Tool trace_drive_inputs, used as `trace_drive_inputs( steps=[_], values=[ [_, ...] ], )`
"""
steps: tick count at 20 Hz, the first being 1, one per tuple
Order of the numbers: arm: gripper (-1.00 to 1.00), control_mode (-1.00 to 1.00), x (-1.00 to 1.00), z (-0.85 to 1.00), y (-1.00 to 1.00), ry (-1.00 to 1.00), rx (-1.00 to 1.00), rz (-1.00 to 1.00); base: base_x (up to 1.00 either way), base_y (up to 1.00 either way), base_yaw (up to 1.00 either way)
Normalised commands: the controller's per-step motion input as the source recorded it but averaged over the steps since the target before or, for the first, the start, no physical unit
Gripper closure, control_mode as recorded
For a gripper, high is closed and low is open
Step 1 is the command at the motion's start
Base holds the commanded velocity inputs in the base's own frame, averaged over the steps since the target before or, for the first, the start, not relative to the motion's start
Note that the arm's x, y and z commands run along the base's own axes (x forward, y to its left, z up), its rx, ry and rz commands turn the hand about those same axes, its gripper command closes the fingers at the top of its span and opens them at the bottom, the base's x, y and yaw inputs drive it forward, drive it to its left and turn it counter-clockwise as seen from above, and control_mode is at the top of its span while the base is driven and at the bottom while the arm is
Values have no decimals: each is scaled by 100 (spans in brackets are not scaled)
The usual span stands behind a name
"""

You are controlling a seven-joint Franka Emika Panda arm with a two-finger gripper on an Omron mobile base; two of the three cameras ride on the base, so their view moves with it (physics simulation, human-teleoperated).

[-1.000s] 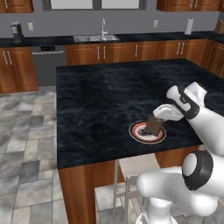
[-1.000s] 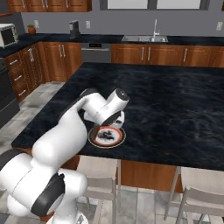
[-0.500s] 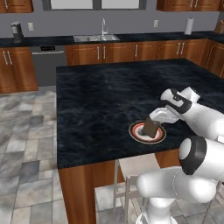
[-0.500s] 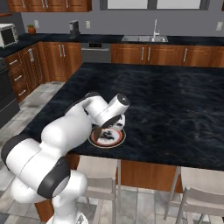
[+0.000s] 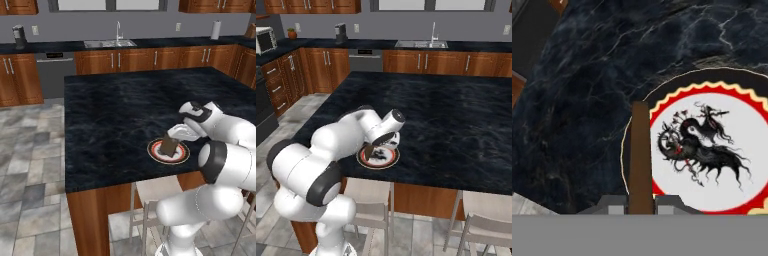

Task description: Start the toaster. Once the lever pops up, take the bread to the plate on the dining counter.

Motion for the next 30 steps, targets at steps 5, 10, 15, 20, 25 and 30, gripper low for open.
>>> trace_drive_inputs(
  steps=[5, 10, 15, 20, 25, 30],
  values=[
    [100, -100, 30, -12, 0, 0, 4, 0, 0, 0, 0],
    [100, -100, 15, -17, 0, 0, 5, 0, 0, 0, 0],
    [100, -100, 4, -25, 0, 0, 3, 0, 0, 0, 0],
    [100, -100, 0, -22, 0, 0, 0, 0, 0, 0, 0],
    [100, -100, 2, -1, 0, 0, 0, 0, 0, 0, 0],
    [100, -100, 0, 0, 0, 0, 0, 0, 0, 0, 0]
  ],
)
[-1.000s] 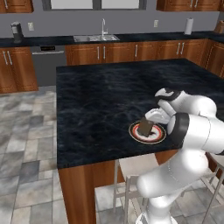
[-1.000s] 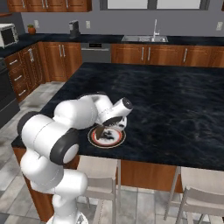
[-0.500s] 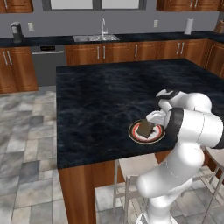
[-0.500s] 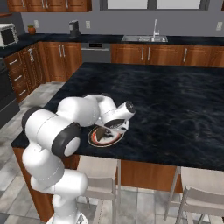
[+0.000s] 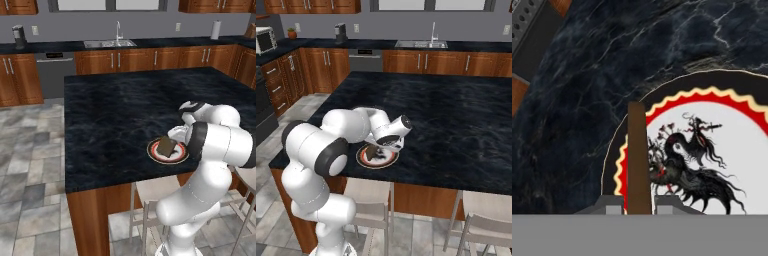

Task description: Start the toaster. Once the lever pops up, take the bread to the plate on the dining counter.

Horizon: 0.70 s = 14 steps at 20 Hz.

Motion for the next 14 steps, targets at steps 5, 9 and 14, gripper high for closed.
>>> trace_drive_inputs(
  steps=[5, 9, 14],
  values=[
    [-100, -100, 0, 0, 0, 0, 0, 0, 0, 0, 0],
    [-100, -100, 0, 0, 0, 0, 0, 0, 0, 0, 0],
    [-100, -100, 0, 0, 0, -5, 0, 0, 0, 0, 0]
  ],
)
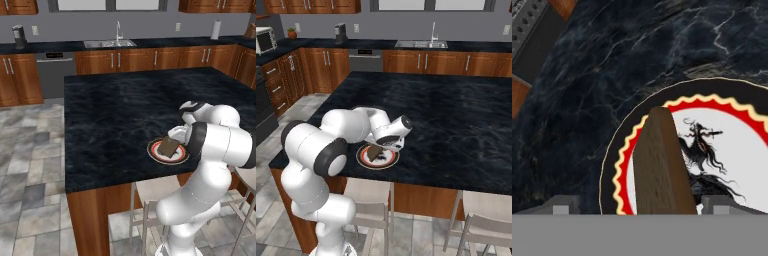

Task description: Start the toaster. Once the lever pops up, take the bread to the plate on the dining counter.

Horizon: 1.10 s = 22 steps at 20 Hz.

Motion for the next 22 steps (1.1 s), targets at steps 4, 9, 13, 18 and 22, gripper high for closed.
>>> trace_drive_inputs(
  steps=[4, 9, 13, 18, 22],
  values=[
    [-100, -100, 0, 0, 0, -6, 0, 0, 0, 0, 0],
    [-100, -100, 0, 0, 0, -8, -10, 0, 0, 0, 0],
    [-100, -100, 0, 0, 0, -3, -14, -2, 0, 0, 0],
    [-100, -100, -3, 14, 0, 0, -12, -5, 0, 0, 0],
    [-100, -100, -11, 43, 0, 1, -4, -6, 0, 0, 0]
  ],
)
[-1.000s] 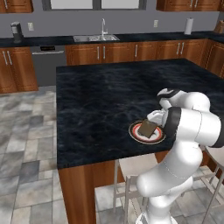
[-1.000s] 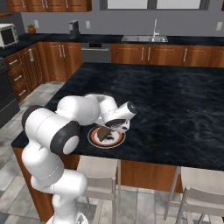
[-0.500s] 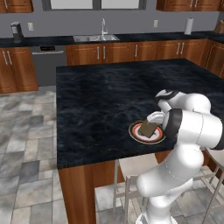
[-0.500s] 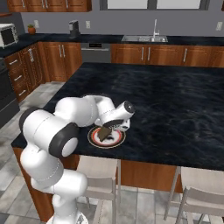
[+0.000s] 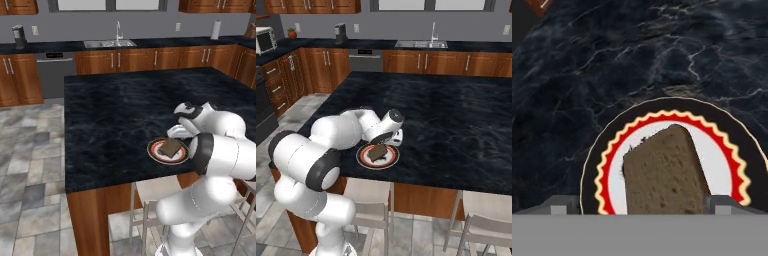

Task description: Start the toaster. Once the lever pops up, take the bread to the plate on the dining counter.

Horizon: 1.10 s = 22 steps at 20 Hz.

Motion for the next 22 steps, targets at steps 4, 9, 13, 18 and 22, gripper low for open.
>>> trace_drive_inputs(
  steps=[4, 9, 13, 18, 22],
  values=[
    [-100, -100, -18, 47, 0, 1, -2, -5, 0, 0, 0],
    [-100, -100, -60, 26, 0, 0, -3, -2, 0, 0, 0],
    [-100, -100, -76, 32, 3, 1, -3, -8, 0, 0, 0],
    [-100, -100, -86, 41, 17, 1, -7, -11, 0, 0, 0],
    [-100, -100, -71, 58, 30, 0, -10, -12, 0, 0, 0]
  ],
)
